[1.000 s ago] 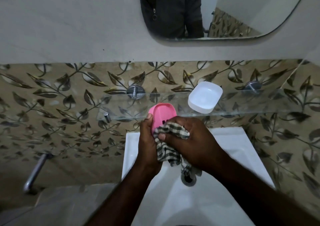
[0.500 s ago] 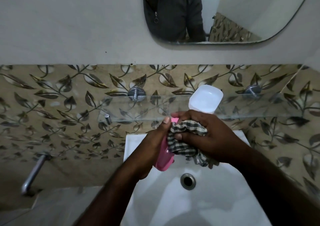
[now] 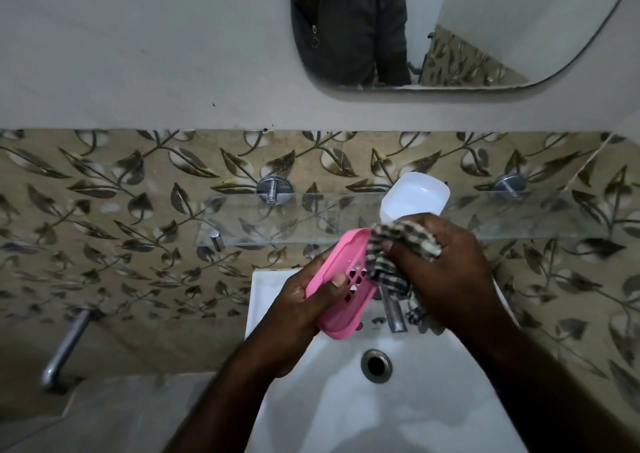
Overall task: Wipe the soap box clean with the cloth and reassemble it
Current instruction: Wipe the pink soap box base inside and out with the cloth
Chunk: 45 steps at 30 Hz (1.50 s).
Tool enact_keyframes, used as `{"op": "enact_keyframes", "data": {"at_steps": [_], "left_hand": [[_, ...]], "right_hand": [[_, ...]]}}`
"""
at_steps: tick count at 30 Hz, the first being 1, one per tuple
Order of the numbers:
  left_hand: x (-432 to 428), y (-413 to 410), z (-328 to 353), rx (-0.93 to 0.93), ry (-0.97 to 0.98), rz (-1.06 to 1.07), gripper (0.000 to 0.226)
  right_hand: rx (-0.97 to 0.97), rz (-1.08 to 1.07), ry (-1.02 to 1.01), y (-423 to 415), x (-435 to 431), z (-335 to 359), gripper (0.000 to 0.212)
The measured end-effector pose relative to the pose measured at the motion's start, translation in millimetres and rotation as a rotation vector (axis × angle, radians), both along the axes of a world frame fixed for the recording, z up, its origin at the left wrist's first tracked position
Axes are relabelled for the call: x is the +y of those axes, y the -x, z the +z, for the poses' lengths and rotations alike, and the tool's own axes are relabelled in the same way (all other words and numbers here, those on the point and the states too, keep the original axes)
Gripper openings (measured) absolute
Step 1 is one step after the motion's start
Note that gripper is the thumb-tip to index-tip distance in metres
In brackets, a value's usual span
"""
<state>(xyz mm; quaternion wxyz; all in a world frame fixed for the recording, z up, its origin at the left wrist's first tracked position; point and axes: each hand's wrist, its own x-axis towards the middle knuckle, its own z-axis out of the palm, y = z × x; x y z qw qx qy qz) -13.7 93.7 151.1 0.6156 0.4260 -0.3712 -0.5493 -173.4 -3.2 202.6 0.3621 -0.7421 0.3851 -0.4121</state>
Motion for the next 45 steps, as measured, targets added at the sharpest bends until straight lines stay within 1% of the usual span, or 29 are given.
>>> {"op": "enact_keyframes", "data": {"at_steps": [2, 4, 5, 7, 9, 10, 12, 13, 14, 16, 19, 20, 21, 22, 23, 25, 27, 29, 30, 31, 33, 35, 36, 37, 39, 40, 41, 43, 45], "left_hand": [[-1.8, 2.4, 1.5, -0.070, 0.004, 0.004, 0.069], [-2.8, 2.3, 3.3, -0.055, -0.004, 0.052, 0.071], [-3.0, 0.9, 3.7, -0.027, -0.008, 0.069, 0.071], [-3.0, -3.4, 3.7, 0.020, -0.017, 0.079, 0.076], [-2.6, -7.0, 3.3, 0.068, -0.021, 0.083, 0.084], [-2.5, -8.6, 3.4, 0.090, -0.021, 0.081, 0.086], [-2.8, -10.1, 3.9, 0.112, -0.025, 0.060, 0.086], [-3.3, -10.0, 3.7, 0.116, -0.031, 0.047, 0.085], [-3.5, -8.9, 3.5, 0.127, -0.035, 0.037, 0.084], [-4.2, -6.7, 3.2, 0.157, -0.039, 0.035, 0.082], [-5.3, -5.6, 4.9, 0.196, -0.041, 0.062, 0.073], [-4.7, -6.0, 5.2, 0.225, -0.051, 0.075, 0.069], [-4.7, -6.8, 4.4, 0.259, -0.065, 0.091, 0.068], [-4.6, -8.2, 4.0, 0.287, -0.074, 0.108, 0.068], [-4.1, -10.2, 3.1, 0.301, -0.076, 0.126, 0.068], [-4.0, -13.4, 2.4, 0.323, -0.074, 0.154, 0.066], [-3.5, -15.6, 2.0, 0.363, -0.073, 0.179, 0.065], [-4.0, -17.0, 2.2, 0.410, -0.058, 0.204, 0.063], [-3.9, -16.9, 3.1, 0.437, -0.048, 0.202, 0.063], [-4.4, -17.6, 3.6, 0.461, -0.041, 0.205, 0.063], [-4.1, -17.7, 5.8, 0.503, -0.038, 0.213, 0.062], [-3.4, -17.6, 4.1, 0.540, -0.043, 0.236, 0.063], [-3.6, -17.6, 2.9, 0.562, -0.051, 0.253, 0.065], [-4.1, -17.0, 2.9, 0.583, -0.056, 0.270, 0.070], [-4.7, -16.8, 2.9, 0.606, -0.041, 0.300, 0.088], [-4.8, -16.0, 3.7, 0.612, -0.022, 0.289, 0.096], [-4.6, -15.4, 3.7, 0.622, 0.001, 0.266, 0.099], [-4.4, -13.7, 3.0, 0.637, 0.031, 0.219, 0.093], [-4.2, -10.2, 2.5, 0.624, 0.049, 0.202, 0.083]], "right_hand": [[0.116, 0.151, 0.161, -3.3, 7.9, 0.4, 0.013], [0.272, 0.357, 0.311, -5.7, 14.5, 3.1, 0.017], [0.358, 0.442, 0.328, -4.9, 14.2, 4.1, 0.018], [0.512, 0.558, 0.206, 0.3, 12.9, 10.1, 0.017], [0.504, 0.597, 0.094, 8.0, 12.6, 14.5, 0.010], [0.430, 0.550, 0.082, 10.0, 12.9, 16.6, 0.008], [0.298, 0.314, 0.194, 10.9, 9.4, 20.2, 0.012], [0.292, 0.248, 0.227, 11.7, 7.1, 19.7, 0.014], [0.301, 0.247, 0.185, 10.6, 7.0, 20.3, 0.013], [0.325, 0.313, 0.102, 8.3, 11.6, 18.1, 0.011], [0.230, 0.178, 0.181, 8.2, 13.8, 19.2, 0.012], [0.275, 0.124, 0.187, 8.7, 11.8, 19.6, 0.016], [0.380, 0.102, 0.204, 9.5, 10.2, 18.6, 0.023], [0.469, 0.099, 0.208, 10.9, 9.4, 17.0, 0.026], [0.479, 0.086, 0.182, 13.1, 8.5, 13.6, 0.024], [0.308, 0.060, 0.131, 15.2, 10.6, 20.2, 0.015], [0.177, 0.018, 0.015, 18.0, 6.8, 25.5, 0.024], [0.339, 0.045, 0.001, 21.7, 2.7, 22.4, 0.018], [0.374, 0.044, -0.021, 23.8, 2.0, 19.0, 0.015], [0.340, 0.055, -0.049, 25.4, 2.2, 16.7, 0.014], [0.158, 0.054, -0.136, 27.8, 0.2, 19.0, 0.010], [0.200, 0.023, -0.103, 27.2, -1.8, 17.1, 0.010], [0.279, 0.008, -0.071, 28.9, -2.5, 15.0, 0.012], [0.293, 0.010, -0.094, 29.1, -0.1, 14.8, 0.013], [0.225, 0.099, -0.152, 28.0, 4.2, 19.6, 0.010], [0.180, 0.113, -0.154, 26.2, 6.6, 22.8, 0.008], [0.193, 0.098, -0.088, 25.0, 8.1, 23.4, 0.008], [0.283, 0.034, 0.077, 20.9, 8.6, 23.2, 0.010], [0.290, 0.033, 0.138, 13.2, 13.1, 22.4, 0.010]]}}
